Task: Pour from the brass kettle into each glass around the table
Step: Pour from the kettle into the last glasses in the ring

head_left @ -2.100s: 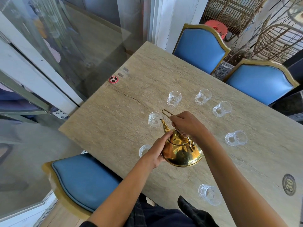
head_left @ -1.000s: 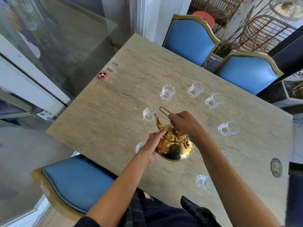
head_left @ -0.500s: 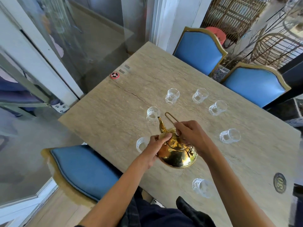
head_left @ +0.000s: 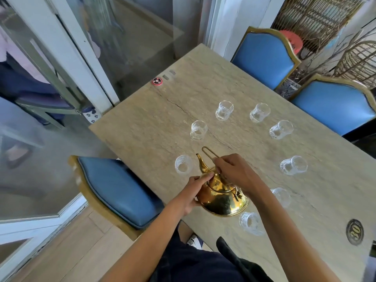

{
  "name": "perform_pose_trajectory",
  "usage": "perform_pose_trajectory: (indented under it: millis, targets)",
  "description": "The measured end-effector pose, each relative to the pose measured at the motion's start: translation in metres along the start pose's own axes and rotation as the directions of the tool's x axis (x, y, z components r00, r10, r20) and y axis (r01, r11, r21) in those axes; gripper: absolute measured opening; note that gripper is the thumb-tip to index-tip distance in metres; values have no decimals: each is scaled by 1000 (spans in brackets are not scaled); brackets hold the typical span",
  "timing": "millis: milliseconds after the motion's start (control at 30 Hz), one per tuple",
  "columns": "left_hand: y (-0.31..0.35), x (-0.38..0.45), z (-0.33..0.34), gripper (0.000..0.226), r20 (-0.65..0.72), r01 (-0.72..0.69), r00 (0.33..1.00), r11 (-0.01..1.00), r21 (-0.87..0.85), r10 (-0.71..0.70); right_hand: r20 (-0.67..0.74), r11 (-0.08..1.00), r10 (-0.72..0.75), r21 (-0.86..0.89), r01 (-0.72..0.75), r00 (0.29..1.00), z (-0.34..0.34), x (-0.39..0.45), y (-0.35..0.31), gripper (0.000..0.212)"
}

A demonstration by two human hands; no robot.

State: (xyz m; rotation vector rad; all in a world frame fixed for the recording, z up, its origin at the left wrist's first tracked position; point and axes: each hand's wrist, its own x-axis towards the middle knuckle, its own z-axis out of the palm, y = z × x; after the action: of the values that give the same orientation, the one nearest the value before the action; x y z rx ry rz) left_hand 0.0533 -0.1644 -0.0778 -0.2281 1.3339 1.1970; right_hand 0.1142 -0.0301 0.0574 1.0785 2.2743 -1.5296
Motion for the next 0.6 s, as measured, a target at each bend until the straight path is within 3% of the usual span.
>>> perform_pose_trajectory:
  millis: [200,333,467,600]
  targets:
    - [-7,-13,-3,79,-11,36,999,999,6,-36,35,999,48,-14,-48,998,13,5,-3,43]
    - [-7,-25,-5,40,-2,49,999,999,2,-49,68,996,73,-49,-70,995,19,10,-10,36]
    - [-11,-30,-8,55,4,37,999,999,-24,-37,83,994,74,-89,-66,994,25,13,-15,36]
    - [-14,-33,-7,49,13,26,1000,999,-47,-25,104,992,93,-91,-83,990,26,12,-18,34]
